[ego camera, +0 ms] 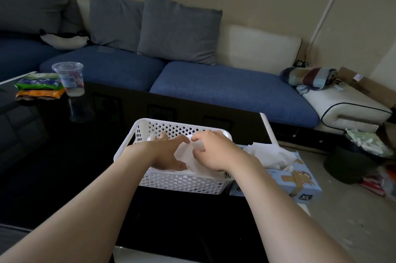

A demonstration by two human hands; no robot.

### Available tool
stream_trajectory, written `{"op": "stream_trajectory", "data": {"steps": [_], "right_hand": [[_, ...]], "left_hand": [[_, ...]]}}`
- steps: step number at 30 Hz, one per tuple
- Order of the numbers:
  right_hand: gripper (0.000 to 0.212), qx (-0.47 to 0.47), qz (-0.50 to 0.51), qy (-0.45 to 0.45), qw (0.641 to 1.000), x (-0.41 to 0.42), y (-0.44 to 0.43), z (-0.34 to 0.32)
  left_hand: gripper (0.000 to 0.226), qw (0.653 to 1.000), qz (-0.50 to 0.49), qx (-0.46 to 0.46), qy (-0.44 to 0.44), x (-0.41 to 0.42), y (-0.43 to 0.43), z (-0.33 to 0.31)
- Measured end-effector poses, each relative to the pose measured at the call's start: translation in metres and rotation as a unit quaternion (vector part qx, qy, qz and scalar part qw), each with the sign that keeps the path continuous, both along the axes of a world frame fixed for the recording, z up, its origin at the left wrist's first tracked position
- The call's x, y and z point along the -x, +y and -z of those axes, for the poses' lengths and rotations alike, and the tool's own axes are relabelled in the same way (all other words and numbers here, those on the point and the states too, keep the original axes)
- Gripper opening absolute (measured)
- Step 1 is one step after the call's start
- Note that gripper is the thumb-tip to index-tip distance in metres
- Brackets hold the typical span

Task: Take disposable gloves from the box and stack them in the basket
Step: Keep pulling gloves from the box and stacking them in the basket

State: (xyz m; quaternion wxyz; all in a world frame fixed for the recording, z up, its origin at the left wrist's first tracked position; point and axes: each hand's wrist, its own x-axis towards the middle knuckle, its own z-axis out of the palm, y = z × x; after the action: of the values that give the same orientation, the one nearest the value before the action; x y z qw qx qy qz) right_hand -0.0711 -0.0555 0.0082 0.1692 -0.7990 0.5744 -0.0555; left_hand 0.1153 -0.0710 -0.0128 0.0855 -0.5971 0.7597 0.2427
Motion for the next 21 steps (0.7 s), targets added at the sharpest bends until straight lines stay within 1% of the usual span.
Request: {"op": "stream_trajectory", "data": {"steps": [2,3,5,7,8,10,12,15,17,21], "right_hand": [[0.028,0.019,0.005,0.08,0.997,0.002,-0.002,0.008],[0.026,0.031,0.018,0.103,0.994,0.003,-0.003,0.009],[0.028,0.05,0.039,0.118,0.991,0.003,-0.004,0.007],[0.035,0.06,0.042,0.092,0.993,0.004,-0.003,0.003],[0.038,0.064,0.047,0.073,0.994,0.006,-0.002,0.0],[0.037,0.083,0.063,0.035,0.994,0.012,0.002,-0.006],[0.035,0.112,0.094,0.008,0.989,0.022,0.006,-0.012],[0.034,0.157,0.175,0.0,0.972,0.046,0.013,-0.021],[0.034,0.157,0.232,0.005,0.96,0.064,0.017,-0.025],[0.048,0.116,0.301,0.022,0.946,0.099,0.025,-0.033]], "left_hand": [[0.085,1.0,-0.002,-0.008,0.002,0.001,0.002,-0.001],[0.086,1.0,-0.004,-0.009,-0.003,0.002,0.003,-0.001],[0.089,1.0,-0.007,-0.007,-0.015,0.003,0.002,0.0],[0.09,1.0,-0.012,-0.007,-0.021,0.005,0.001,-0.002],[0.086,1.0,-0.016,-0.003,-0.021,0.005,0.0,-0.004],[0.069,0.999,-0.017,0.026,-0.006,0.009,0.0,-0.008],[0.05,0.996,-0.005,0.086,0.03,0.014,0.002,-0.01],[0.031,0.983,0.019,0.15,0.103,0.028,0.005,-0.012],[0.026,0.974,0.033,0.173,0.142,0.039,0.009,-0.013],[0.026,0.957,0.057,0.203,0.2,0.068,0.014,-0.015]]}}
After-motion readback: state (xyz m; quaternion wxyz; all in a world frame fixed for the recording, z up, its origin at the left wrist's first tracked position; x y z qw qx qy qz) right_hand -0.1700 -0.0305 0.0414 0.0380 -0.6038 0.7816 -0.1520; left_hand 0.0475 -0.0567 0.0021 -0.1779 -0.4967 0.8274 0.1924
